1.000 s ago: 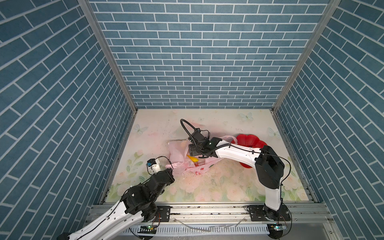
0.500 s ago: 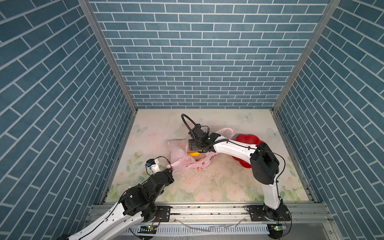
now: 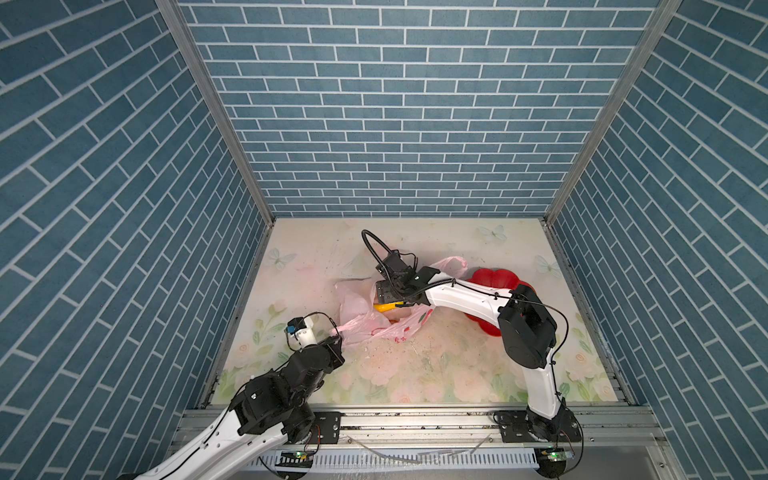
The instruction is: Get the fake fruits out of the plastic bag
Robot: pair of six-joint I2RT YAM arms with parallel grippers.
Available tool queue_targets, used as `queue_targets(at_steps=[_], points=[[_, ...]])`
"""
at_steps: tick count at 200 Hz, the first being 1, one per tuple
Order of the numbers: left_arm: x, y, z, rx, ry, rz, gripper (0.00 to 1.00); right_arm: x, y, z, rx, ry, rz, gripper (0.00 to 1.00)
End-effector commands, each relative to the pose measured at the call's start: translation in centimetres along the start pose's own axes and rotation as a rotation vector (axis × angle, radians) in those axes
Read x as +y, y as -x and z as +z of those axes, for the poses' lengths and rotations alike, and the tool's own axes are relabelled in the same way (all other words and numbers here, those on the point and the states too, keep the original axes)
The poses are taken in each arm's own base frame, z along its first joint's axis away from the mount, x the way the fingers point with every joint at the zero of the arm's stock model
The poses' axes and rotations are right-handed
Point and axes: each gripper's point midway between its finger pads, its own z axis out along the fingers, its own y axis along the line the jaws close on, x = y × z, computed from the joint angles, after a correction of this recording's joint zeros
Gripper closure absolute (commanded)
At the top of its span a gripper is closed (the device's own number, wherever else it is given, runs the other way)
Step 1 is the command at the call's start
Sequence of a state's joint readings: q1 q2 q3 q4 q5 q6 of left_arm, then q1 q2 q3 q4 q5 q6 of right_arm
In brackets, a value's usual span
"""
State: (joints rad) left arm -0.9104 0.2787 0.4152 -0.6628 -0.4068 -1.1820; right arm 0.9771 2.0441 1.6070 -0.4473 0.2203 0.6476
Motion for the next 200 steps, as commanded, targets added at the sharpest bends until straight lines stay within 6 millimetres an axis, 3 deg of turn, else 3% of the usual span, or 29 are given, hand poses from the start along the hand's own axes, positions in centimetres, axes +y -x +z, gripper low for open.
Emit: queue_targets(at_steps=[1, 27, 140, 200], points=[[-0.4, 0.6, -0.8, -0.01, -0.01, 0.001, 1.0, 0.2, -1.2, -0.6, 0.017, 0.006, 0.0, 0.19], [-0.5, 0.6, -1.1, -0.001, -0.017, 0.001, 1.0, -0.1, -1.7, -0.2, 0.022, -0.009, 0.003, 0.18], [5.0, -3.7, -0.7, 0.138, 0.068, -0.025, 1.0, -0.5, 2.2, 1.7, -0.089, -0.06, -0.053, 0.18], [6.1, -4.7, -0.4, 0.167, 0.091, -0.016, 1.0, -0.7, 3.0, 2.8, -0.101, -0.082, -0.096, 0.18]])
